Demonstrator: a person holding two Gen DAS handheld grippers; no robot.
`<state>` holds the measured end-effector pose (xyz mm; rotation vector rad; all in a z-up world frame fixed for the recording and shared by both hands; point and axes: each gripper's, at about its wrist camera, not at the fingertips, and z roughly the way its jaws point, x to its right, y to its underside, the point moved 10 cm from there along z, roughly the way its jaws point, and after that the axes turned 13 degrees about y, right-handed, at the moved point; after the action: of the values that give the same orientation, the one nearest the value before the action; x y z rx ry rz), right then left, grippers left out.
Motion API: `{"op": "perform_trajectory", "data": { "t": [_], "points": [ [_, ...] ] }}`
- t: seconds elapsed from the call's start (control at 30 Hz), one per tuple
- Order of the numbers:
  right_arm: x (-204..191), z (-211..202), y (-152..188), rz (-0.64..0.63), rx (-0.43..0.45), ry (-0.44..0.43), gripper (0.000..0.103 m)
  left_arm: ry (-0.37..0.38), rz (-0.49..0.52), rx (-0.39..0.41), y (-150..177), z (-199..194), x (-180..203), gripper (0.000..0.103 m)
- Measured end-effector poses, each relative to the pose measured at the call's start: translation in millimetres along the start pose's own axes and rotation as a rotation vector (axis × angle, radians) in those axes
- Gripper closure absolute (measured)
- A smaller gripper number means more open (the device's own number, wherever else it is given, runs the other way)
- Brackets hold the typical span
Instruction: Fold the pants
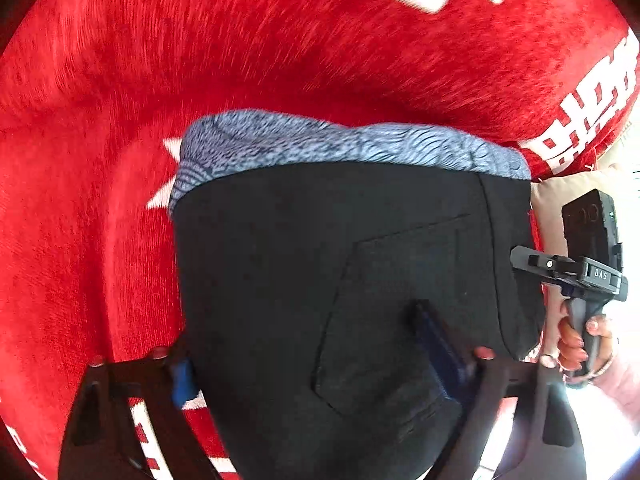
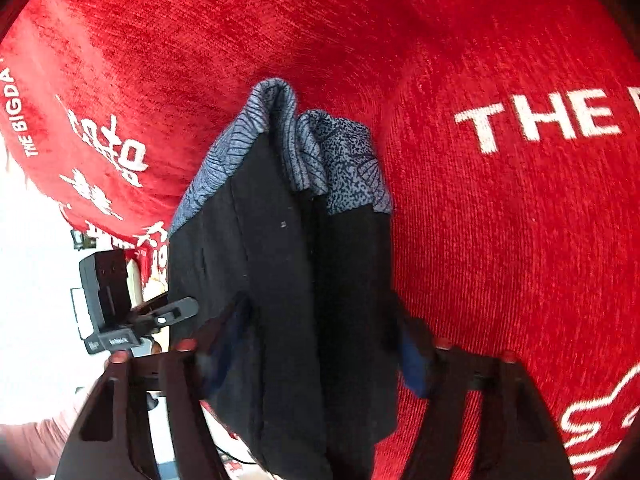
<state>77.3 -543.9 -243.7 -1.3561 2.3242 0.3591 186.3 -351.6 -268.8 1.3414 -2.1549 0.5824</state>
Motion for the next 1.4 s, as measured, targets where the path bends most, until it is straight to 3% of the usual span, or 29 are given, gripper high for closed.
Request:
{"op": "perform_trajectory", "data": {
  "t": [0.07, 0.13, 0.23, 0.53, 0.73, 1.0, 1.07, 1.13, 1.2, 1.3, 1.33, 1.4],
  "points": [
    [-2, -5, 1, 0.012, 0.0, -0.018, 0.056, -0.009, 0.005, 0.024, 1, -7, 4, 0.029],
    [-7, -11, 2, 0.016, 0.003, -0.036, 0.059, -0.012, 0.003, 0.043, 2, -17, 7, 0.04],
    [-12, -19, 4, 0.027, 0.017, -0.052, 0.06, -0.007, 0.01, 0.062, 4, -30, 11, 0.046],
    [-25, -50, 37, 0.022, 0.02, -0.081, 0.062, -0.002, 0.033, 0.081, 31, -67, 33, 0.046],
    [-34, -70, 82, 0.032, 0.014, -0.089, 0.062, -0.029, 0.027, 0.071, 75, -84, 40, 0.046],
    [-18, -59, 147, 0.059, -0.01, -0.043, 0.062, -0.055, -0.013, 0.049, 124, -61, 27, 0.046],
    [-11, -51, 154, 0.04, -0.013, -0.009, 0.061, -0.073, -0.021, 0.049, 131, -54, 20, 0.044],
    [-5, -47, 158, -0.002, 0.008, 0.043, 0.059, -0.107, -0.022, 0.086, 130, -55, 16, 0.029],
    [0, -44, 158, -0.01, 0.017, 0.069, 0.056, -0.165, -0.027, 0.098, 129, -56, 13, 0.021],
    [0, -43, 157, -0.025, 0.031, 0.124, 0.051, -0.211, -0.022, 0.093, 133, -61, 12, 0.019],
    [0, -45, 158, -0.032, 0.037, 0.156, 0.049, -0.252, -0.008, 0.089, 135, -64, 13, 0.013],
    [-4, -46, 157, -0.049, 0.042, 0.215, 0.047, -0.318, 0.015, 0.081, 138, -69, 14, 0.011]
  ]
}}
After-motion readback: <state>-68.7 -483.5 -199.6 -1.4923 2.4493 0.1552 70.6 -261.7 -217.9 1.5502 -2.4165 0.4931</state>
